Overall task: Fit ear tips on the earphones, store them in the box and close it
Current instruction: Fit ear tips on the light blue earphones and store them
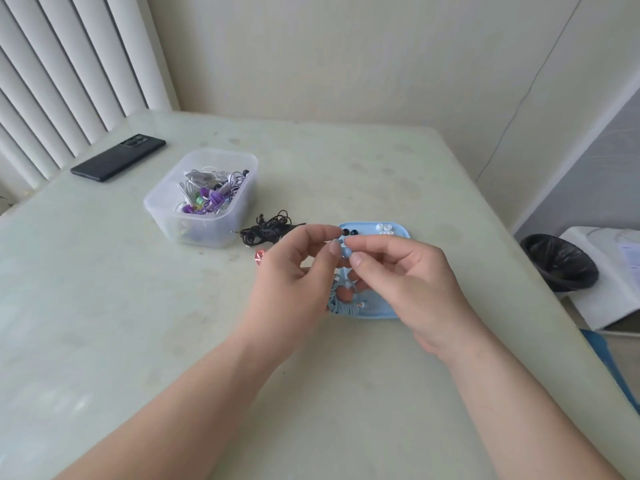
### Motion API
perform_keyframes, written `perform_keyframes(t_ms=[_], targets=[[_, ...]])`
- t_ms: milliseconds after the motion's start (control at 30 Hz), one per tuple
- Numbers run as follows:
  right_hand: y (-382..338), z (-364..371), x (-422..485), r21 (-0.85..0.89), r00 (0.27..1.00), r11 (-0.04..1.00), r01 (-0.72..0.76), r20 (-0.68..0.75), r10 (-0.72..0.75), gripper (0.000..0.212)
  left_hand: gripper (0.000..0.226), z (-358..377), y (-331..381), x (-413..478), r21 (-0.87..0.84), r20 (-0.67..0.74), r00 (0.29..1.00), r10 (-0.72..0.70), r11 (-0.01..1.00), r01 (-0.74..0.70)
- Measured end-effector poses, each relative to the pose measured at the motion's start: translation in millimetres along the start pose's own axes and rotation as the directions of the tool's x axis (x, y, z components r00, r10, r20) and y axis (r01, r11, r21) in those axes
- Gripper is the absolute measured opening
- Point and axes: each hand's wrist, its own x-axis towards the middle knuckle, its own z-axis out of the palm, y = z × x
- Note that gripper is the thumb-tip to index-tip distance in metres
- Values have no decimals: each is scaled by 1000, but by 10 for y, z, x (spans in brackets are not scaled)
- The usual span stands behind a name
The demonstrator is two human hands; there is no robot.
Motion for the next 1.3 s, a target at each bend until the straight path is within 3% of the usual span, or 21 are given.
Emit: perform_keyframes(t_ms=[167,333,500,633,800,1067,1133,1233,1300], targets=[[-61,29,-33,56,996,998,26,-82,-22,15,22,-32,13,-80,143,-19,994,111,984,-107],[-79,-23,-100,193,993,980,-46,-97,66,11,20,-64,12,-40,116,-50,997,58,992,-52],[-65,-38,-148,9,995,1000,-6,-104,7,11,3,-98,-10,-18,111,25,997,74,991,-76],[-43,-14,-172,-103,997,995,2,-74,-9,11,2,-105,-46,-13,289,96,977,192,933,-212],[-60,-19,-161,-124,997,992,9,-75,-19,14,6,-133,-55,-11,446,78,950,303,842,-305],[-118,11,-191,-132,999,991,21,-42,-27,6,7,-80,-163,0,216,149,954,259,933,-287],[-155,-106,-138,-119,988,993,5,-155,-23,3,6,-73,-165,14,166,131,967,218,957,-238],[-84,-345,-10,-189,915,981,-53,-402,-28,9,3,-54,-135,9,79,143,983,115,989,-128],[2,-438,60,-273,884,958,-89,-465,-50,10,5,-51,-137,17,6,163,984,64,998,-66]])
